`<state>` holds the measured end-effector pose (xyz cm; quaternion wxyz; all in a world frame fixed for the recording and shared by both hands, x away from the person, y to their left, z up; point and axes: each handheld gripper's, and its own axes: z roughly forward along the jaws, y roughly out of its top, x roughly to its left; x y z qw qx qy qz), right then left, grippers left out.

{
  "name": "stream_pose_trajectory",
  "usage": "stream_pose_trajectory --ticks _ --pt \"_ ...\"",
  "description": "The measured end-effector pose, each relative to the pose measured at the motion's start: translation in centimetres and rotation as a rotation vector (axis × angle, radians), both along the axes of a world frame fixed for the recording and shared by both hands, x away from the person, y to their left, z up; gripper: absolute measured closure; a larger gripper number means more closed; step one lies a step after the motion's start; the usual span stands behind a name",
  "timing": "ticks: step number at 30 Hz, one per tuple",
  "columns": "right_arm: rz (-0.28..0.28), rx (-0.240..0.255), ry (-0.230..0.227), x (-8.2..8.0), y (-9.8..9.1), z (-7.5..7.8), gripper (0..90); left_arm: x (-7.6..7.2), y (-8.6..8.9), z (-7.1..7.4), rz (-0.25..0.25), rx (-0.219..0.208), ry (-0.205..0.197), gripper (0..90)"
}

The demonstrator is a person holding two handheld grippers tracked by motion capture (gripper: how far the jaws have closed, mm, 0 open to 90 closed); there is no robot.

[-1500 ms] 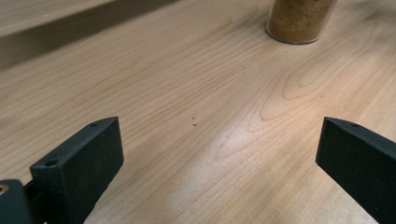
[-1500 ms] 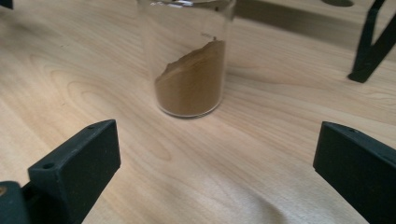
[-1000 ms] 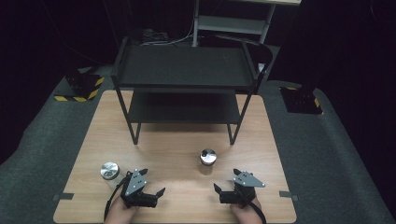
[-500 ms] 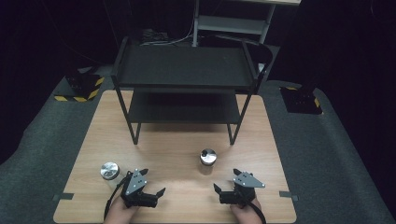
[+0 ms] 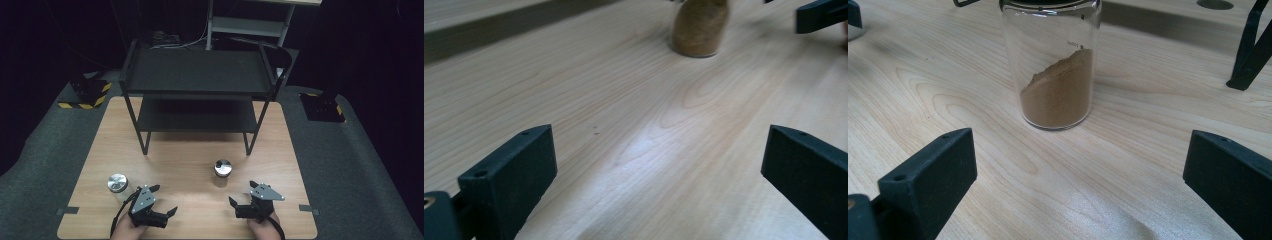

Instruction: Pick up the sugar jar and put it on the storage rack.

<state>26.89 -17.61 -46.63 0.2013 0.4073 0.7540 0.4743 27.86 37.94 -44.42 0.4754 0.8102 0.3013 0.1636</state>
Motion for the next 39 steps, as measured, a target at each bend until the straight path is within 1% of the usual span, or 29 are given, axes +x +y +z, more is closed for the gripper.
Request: stream_pose_trajectory --ticks 1,4,7,9,10,11,12,14,15,16,18,21,24,25,27,28,29,30,31,32,35,37,39 --pt "0.000 0.000 0.000 0.0 0.0 0.0 0.5 0.0 0.0 0.0 0.000 0.000 0.000 1.5" --pt "0.000 0.003 0.002 0.0 -0.1 0.0 0.5 -0.4 0.0 0.3 -0.003 -0.008 -0.025 1.5" --pt "0.002 0.006 0.002 0.0 -0.1 0.0 0.5 -0.7 0.3 0.6 -0.005 -0.028 -0.030 1.6" --pt "0.003 0.007 0.003 0.1 -0.2 0.0 0.5 -0.9 0.6 0.9 -0.008 -0.041 -0.044 1.6" --pt "0.004 0.008 0.003 0.1 -0.2 0.0 0.5 -1.0 0.7 1.0 -0.005 -0.046 -0.050 1.6" --pt "0.004 0.008 0.003 0.1 -0.2 0.0 0.5 -1.1 0.9 1.1 0.005 -0.060 -0.055 1.6" --pt "0.004 0.008 0.003 0.1 -0.2 0.0 0.5 -1.1 0.9 1.1 0.005 -0.060 -0.055 1.5" --pt "0.003 0.008 0.003 0.1 -0.2 0.0 0.5 -1.4 1.0 1.2 0.030 -0.075 -0.056 1.5" --pt "0.003 0.008 0.003 0.1 -0.2 0.0 0.5 -1.4 1.0 1.3 0.035 -0.072 -0.061 1.5" --pt "0.003 0.008 0.004 0.1 -0.2 0.0 0.5 -1.6 1.3 1.5 0.030 -0.059 -0.081 1.5" --pt "0.003 0.006 0.004 0.1 -0.1 0.0 0.5 -1.6 1.4 1.6 0.032 -0.060 -0.086 1.4" --pt "0.003 0.008 0.005 0.1 -0.2 0.0 0.5 -1.9 2.0 2.0 0.046 -0.064 -0.102 1.4" --pt "0.003 0.010 0.006 0.1 -0.2 0.0 0.5 -2.1 2.5 2.4 0.065 -0.054 -0.118 1.4" --pt "0.003 0.010 0.006 0.1 -0.2 0.0 0.5 -2.1 2.5 2.4 0.065 -0.054 -0.118 1.4" --pt "0.004 0.012 0.007 0.2 -0.3 0.0 0.5 -2.3 3.0 2.6 0.086 -0.053 -0.136 1.4" --pt "0.004 0.012 0.007 0.2 -0.3 0.0 0.5 -2.3 3.0 2.6 0.086 -0.053 -0.136 1.4" --pt "0.004 0.012 0.007 0.2 -0.3 0.0 0.5 -2.4 3.4 2.7 0.101 -0.053 -0.145 1.4" --pt "0.004 0.012 0.007 0.2 -0.3 0.0 0.5 -2.4 3.4 2.7 0.101 -0.053 -0.145 1.4" --pt "0.005 0.012 0.007 0.2 -0.3 0.0 0.5 -2.5 3.8 2.8 0.119 -0.058 -0.153 1.4" --pt "0.004 0.012 0.008 0.2 -0.3 0.0 0.5 -2.5 3.8 2.8 0.119 -0.058 -0.153 1.4" --pt "0.004 0.012 0.008 0.2 -0.3 0.0 0.5 -2.7 4.6 3.1 0.144 -0.061 -0.164 1.4" --pt "0.004 0.012 0.007 0.2 -0.3 0.0 0.5 -2.8 4.9 3.1 0.150 -0.059 -0.169 1.3" --pt "0.004 0.012 0.007 0.2 -0.3 0.0 0.5 -2.9 5.4 3.1 0.168 -0.049 -0.181 1.2"
